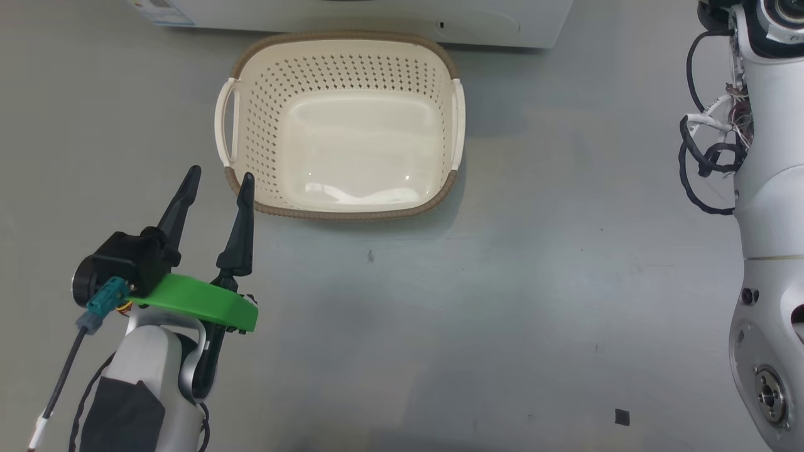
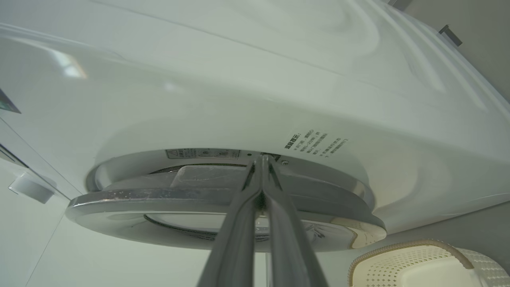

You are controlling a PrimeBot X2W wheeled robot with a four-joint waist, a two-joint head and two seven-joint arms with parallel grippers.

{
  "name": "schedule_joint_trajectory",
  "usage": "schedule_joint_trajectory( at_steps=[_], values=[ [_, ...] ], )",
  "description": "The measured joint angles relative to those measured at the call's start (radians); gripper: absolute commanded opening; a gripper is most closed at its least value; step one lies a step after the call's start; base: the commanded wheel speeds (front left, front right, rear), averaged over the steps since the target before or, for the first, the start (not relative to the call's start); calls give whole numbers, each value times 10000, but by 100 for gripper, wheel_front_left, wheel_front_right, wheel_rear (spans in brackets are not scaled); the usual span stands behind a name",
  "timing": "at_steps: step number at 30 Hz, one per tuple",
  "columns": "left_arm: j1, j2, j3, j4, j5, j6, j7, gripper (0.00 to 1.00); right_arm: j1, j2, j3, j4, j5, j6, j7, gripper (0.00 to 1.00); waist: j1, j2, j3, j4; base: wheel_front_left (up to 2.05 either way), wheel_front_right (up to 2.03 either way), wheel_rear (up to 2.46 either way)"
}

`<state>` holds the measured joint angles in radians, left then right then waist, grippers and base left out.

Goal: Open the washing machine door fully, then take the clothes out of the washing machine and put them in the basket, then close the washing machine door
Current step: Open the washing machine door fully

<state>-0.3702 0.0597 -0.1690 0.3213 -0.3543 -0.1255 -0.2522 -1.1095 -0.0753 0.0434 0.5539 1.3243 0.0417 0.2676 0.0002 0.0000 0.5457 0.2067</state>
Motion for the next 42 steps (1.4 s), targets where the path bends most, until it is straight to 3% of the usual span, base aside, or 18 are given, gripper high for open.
schedule_joint_trajectory(
  at_steps=[14,23,42],
  values=[
    [-516,-27,-543,-244,-477,0,0,100,-1394,-44,23,380,303,-548,765,0,-1,0,1008,752,0,0,0],
    [-676,-71,-594,-278,-660,0,0,100,-1820,-150,211,723,278,-541,984,0,-1,0,1443,1044,0,0,0],
    [-1020,-117,-86,-399,-784,-2,0,100,-1131,-405,464,1294,1158,305,2625,0,-1,0,1221,1130,0,0,0]
  ],
)
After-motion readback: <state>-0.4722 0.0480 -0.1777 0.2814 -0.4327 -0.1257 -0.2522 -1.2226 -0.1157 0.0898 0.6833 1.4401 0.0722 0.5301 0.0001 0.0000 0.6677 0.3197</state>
